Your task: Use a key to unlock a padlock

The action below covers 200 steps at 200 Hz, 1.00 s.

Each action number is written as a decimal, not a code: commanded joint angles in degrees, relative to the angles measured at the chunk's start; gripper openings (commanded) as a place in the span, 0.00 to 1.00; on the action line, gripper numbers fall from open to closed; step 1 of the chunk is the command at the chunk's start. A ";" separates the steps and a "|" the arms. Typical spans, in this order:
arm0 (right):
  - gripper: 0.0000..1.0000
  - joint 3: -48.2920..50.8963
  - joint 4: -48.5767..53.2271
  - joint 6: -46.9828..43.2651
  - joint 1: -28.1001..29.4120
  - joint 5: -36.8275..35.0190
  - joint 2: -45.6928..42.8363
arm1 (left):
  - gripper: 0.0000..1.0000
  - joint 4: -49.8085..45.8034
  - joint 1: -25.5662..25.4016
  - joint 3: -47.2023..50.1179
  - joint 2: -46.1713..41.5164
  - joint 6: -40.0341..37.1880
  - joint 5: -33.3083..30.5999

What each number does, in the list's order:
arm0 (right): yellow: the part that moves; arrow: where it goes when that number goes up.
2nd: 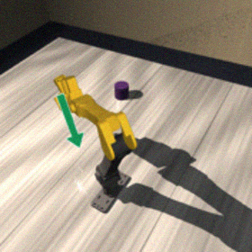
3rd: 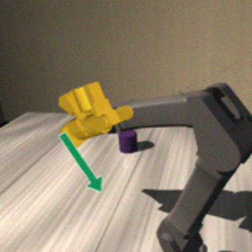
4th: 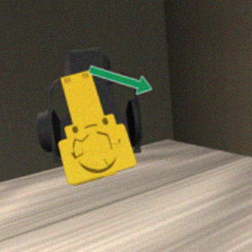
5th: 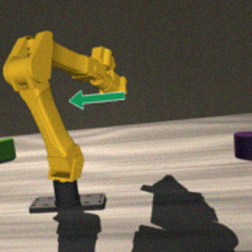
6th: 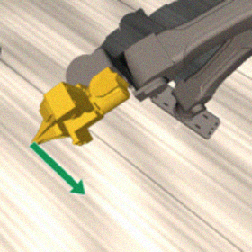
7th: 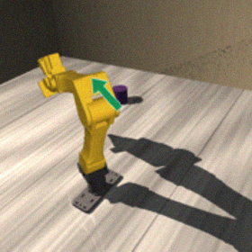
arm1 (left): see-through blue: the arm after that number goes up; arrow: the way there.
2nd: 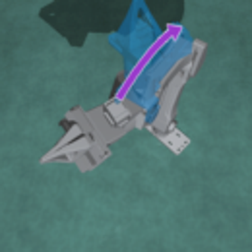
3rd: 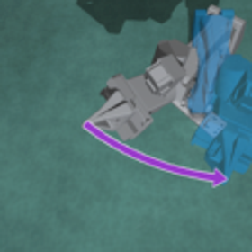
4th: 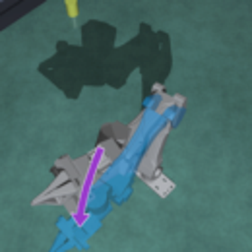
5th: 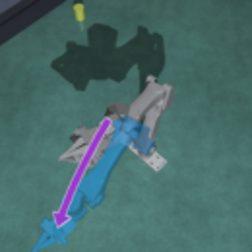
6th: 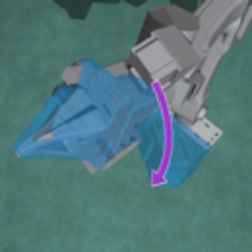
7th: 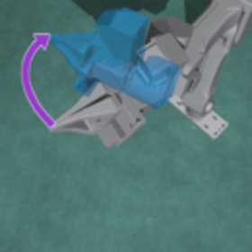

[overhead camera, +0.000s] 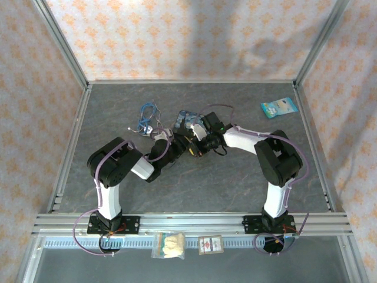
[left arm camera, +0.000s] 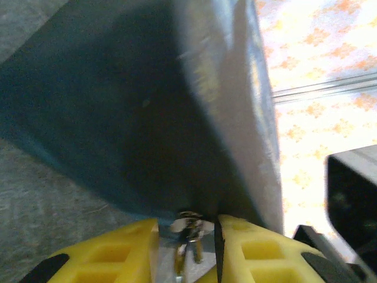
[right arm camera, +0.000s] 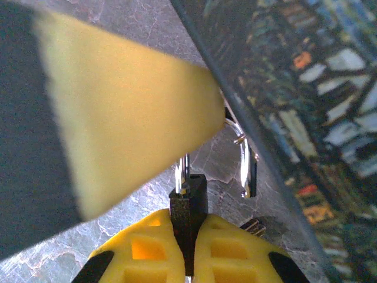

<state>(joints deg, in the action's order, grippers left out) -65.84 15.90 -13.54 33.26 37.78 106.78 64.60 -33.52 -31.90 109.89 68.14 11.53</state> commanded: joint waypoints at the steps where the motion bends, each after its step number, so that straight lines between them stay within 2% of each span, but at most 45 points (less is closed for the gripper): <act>1: 0.00 0.03 -1.55 0.42 -0.12 2.68 -0.51 | 0.29 1.76 -0.76 -0.62 1.20 0.63 -0.48; 25: 0.00 0.15 -1.92 0.68 -0.12 2.90 -0.45 | 0.29 3.44 -0.85 0.08 1.72 1.16 -0.11; 74: 0.00 0.05 -1.42 1.05 -0.12 1.98 -0.31 | 0.04 5.08 -0.94 0.31 1.91 1.47 0.25; 88: 0.00 0.20 -1.51 1.64 -0.05 1.11 -0.84 | 0.00 5.03 -0.94 0.27 2.00 1.56 0.16; 102: 0.00 0.48 -1.75 3.35 -0.12 -0.38 -2.01 | 0.00 5.21 -0.93 0.34 2.17 1.65 0.16; 133: 0.33 2.72 -2.97 9.32 -0.18 -3.93 -7.56 | 0.00 5.72 -0.94 0.30 2.26 1.25 0.63; 153: 0.44 5.76 -4.56 12.89 -0.29 -5.51 -12.90 | 0.00 5.98 -0.94 0.08 2.26 0.22 1.78; 173: 0.49 7.17 -4.09 15.88 -0.59 -9.73 -17.43 | 0.00 5.71 -0.94 0.18 2.01 -0.77 2.74; 200: 0.72 7.94 -4.68 22.66 -1.09 -19.66 -21.13 | 0.00 4.79 -0.94 0.34 1.61 -1.94 4.05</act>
<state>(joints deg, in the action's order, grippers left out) -58.89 13.13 1.72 32.88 28.91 88.55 67.96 -34.15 -31.77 111.18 68.45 13.30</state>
